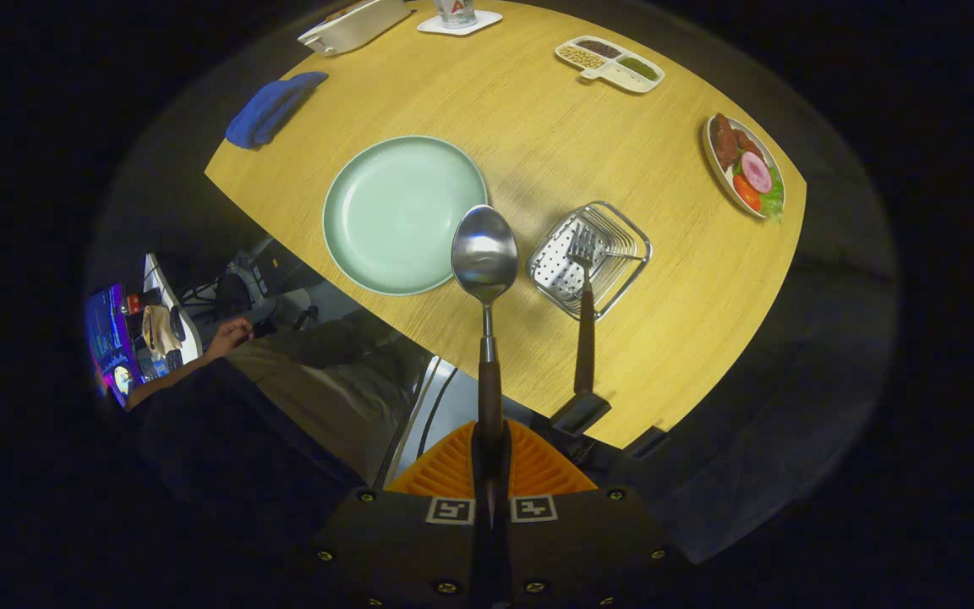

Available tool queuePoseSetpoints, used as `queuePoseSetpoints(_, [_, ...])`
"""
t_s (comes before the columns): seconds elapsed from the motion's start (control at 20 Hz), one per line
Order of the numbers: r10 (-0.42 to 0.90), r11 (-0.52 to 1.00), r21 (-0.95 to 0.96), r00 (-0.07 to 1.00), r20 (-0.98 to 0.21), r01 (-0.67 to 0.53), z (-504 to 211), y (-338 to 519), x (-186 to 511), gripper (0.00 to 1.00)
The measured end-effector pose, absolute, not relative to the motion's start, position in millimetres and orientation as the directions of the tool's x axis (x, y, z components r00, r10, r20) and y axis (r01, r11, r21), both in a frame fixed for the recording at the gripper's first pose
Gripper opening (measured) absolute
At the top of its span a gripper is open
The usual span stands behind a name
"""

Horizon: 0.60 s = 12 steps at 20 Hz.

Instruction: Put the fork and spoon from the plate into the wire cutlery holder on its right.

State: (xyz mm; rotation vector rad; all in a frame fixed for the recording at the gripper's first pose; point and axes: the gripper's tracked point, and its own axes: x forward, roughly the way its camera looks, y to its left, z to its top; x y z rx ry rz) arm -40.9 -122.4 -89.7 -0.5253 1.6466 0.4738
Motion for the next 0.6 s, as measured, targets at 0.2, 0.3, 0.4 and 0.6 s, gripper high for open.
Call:
queuePoseSetpoints(0.2, [-0.091,0.837,0.008,-0.153,-0.984,-0.547,-89.4,-149.5,-36.7,0.01])
queuePoseSetpoints(0.3, [-0.102,0.851,0.003,-0.171,-0.98,-0.526,-91.2,-158.8,-34.0,0.01])
queuePoseSetpoints(0.4, [-0.099,0.855,0.014,-0.189,-0.977,-0.518,-92.1,-162.1,-32.4,0.01])
queuePoseSetpoints(0.6, [-0.125,0.85,0.016,-0.231,-0.965,-0.526,-93.3,-168.5,-23.2,0.01])
